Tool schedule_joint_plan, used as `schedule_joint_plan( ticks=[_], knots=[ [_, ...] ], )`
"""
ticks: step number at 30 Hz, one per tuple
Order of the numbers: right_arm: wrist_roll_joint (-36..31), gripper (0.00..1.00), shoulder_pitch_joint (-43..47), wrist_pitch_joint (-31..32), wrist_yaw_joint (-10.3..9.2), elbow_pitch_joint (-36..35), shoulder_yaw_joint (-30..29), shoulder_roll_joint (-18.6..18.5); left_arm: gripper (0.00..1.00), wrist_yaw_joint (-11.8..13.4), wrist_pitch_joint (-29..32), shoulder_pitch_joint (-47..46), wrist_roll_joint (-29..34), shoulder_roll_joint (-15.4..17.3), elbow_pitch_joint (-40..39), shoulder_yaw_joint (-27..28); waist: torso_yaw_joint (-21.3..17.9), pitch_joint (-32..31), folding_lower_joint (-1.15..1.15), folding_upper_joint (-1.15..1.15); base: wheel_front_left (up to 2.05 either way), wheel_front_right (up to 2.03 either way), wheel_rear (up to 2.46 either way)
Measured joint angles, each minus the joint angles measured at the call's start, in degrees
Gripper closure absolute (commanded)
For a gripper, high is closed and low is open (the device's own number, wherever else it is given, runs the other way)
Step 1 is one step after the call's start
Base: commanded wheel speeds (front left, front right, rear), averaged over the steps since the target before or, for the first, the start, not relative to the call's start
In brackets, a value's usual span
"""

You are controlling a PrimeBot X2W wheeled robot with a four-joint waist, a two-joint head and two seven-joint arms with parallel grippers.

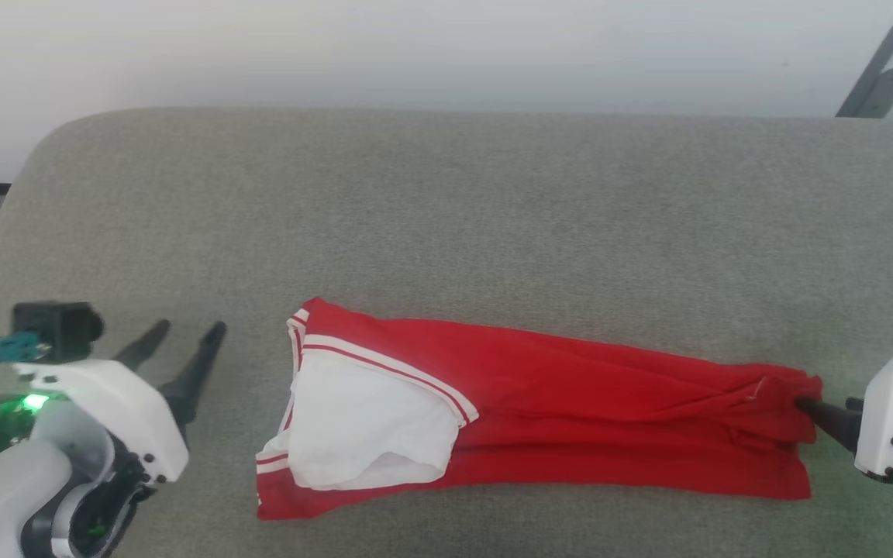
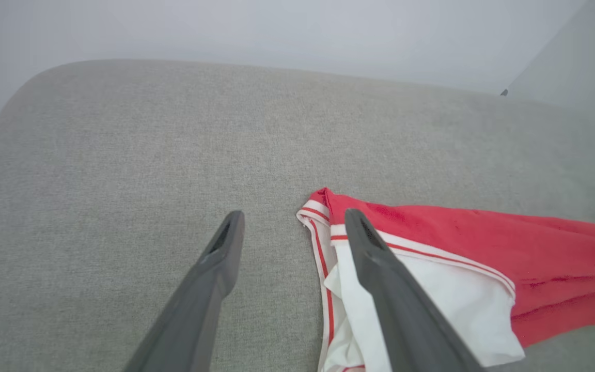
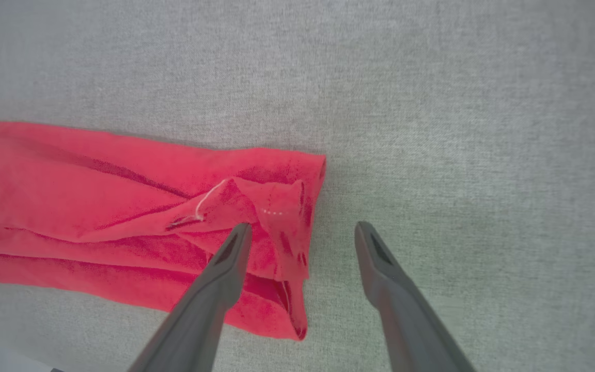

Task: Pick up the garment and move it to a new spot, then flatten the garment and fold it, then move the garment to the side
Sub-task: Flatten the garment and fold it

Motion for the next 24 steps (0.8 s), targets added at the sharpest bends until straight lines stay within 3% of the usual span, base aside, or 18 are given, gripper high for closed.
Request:
schedule_joint_plan(
  ticks=[4,8,14,20,21,23,24],
  knots=[
    [-0.45,0.00,-0.22,0.43,0.00,3.20,-0.88,0.31,0.00,-1.24,-7.14,2.37,1.19,0.02,1.45,2.33,1.05,0.33,0.00,0.00,0.00,0.00,0.00],
    [-0.62,0.00,-1.56,0.48,0.00,6.25,-0.60,0.76,0.00,-1.52,-9.02,5.24,4.38,-0.78,3.13,6.37,2.26,0.79,0.00,0.00,0.00,0.00,0.00],
    [-1.58,0.00,-3.57,0.47,0.00,11.20,0.34,0.93,0.00,-2.87,-9.17,13.04,15.72,-7.31,4.09,22.83,4.29,1.55,0.00,0.00,0.00,0.00,0.00],
    [-1.54,0.00,-5.87,0.45,0.00,15.90,0.74,0.97,0.00,-7.27,-9.17,22.03,24.40,-14.88,5.21,36.80,5.85,2.06,0.00,0.00,0.00,0.00,0.00],
    [-1.45,0.14,-6.30,0.54,-0.01,17.20,1.05,1.00,0.00,-8.96,-9.17,24.20,26.65,-17.28,5.46,40.65,6.13,2.22,0.00,0.00,0.00,0.00,0.00],
    [-1.05,1.00,-6.76,0.52,-0.09,18.01,1.68,0.83,0.00,-10.78,-9.17,25.75,29.77,-19.58,5.63,44.06,6.46,2.39,0.00,0.00,0.00,0.00,0.00],
    [-0.45,1.00,-7.05,0.53,-0.16,18.31,2.14,0.75,0.00,-11.48,-9.17,26.33,31.14,-20.60,5.79,45.50,6.56,2.47,0.00,0.00,0.00,0.00,0.00]
  ],
)
